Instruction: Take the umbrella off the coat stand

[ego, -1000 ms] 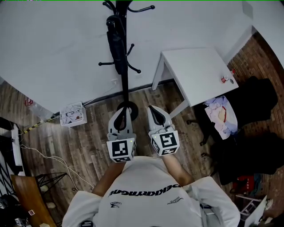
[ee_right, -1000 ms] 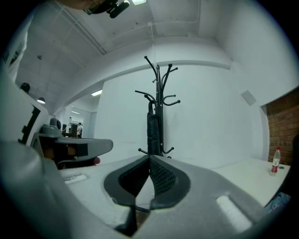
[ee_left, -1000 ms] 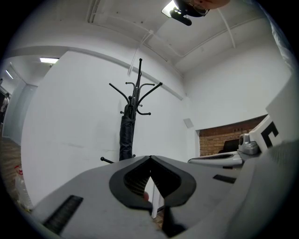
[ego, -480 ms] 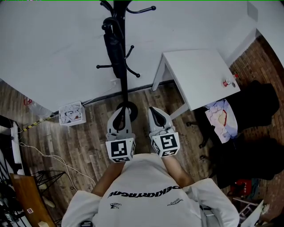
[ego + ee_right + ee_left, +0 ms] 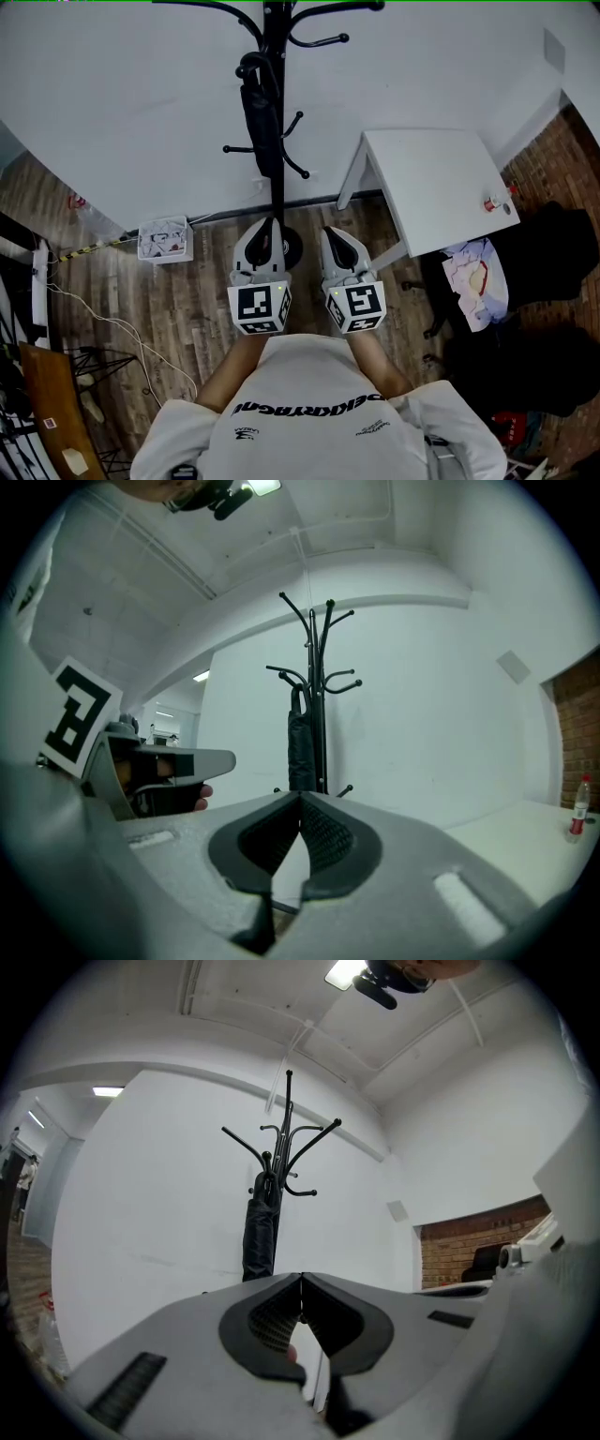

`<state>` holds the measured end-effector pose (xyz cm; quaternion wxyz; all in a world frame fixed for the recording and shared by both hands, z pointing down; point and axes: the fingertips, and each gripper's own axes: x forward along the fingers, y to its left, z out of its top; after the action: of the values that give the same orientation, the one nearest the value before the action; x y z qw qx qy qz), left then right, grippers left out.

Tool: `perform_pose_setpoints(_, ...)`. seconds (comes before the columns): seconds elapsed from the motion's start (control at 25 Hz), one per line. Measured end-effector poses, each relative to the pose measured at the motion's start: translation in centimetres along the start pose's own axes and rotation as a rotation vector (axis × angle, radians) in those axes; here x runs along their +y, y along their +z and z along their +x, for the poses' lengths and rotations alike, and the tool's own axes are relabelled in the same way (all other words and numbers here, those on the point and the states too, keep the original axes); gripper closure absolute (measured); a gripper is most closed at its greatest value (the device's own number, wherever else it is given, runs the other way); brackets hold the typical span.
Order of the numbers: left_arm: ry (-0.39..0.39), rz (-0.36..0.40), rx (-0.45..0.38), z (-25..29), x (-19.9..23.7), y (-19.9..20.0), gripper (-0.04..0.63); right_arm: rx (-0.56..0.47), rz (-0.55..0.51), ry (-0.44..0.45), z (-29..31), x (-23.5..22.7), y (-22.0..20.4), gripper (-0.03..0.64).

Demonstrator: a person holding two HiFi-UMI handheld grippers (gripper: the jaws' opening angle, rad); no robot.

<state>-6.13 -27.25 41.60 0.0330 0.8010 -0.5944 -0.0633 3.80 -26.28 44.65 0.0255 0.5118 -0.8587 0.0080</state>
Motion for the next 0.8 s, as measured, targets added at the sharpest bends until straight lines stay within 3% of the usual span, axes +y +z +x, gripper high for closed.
perform_pose_setpoints(0.12, 0.007, -0.004, 0.002, 1.2, 0.5, 0.2, 0.567, -0.002, -0.001, 0.015, 0.2, -0.1, -0.1, 0.618)
perform_pose_setpoints(0.48, -0.005, -0.025, 0.033, 5.9, 2.2, 0.6, 0.357, 0.001, 0.012, 0.013, -0.1, -0.9, -0.4, 0.618)
perform_pose_setpoints(0.8, -0.009, -0.033, 0.052, 11.7, 5.4, 1.6, 0.289, -0.002, 0.014, 0.003, 0.0, -1.6, -0.3, 0.618)
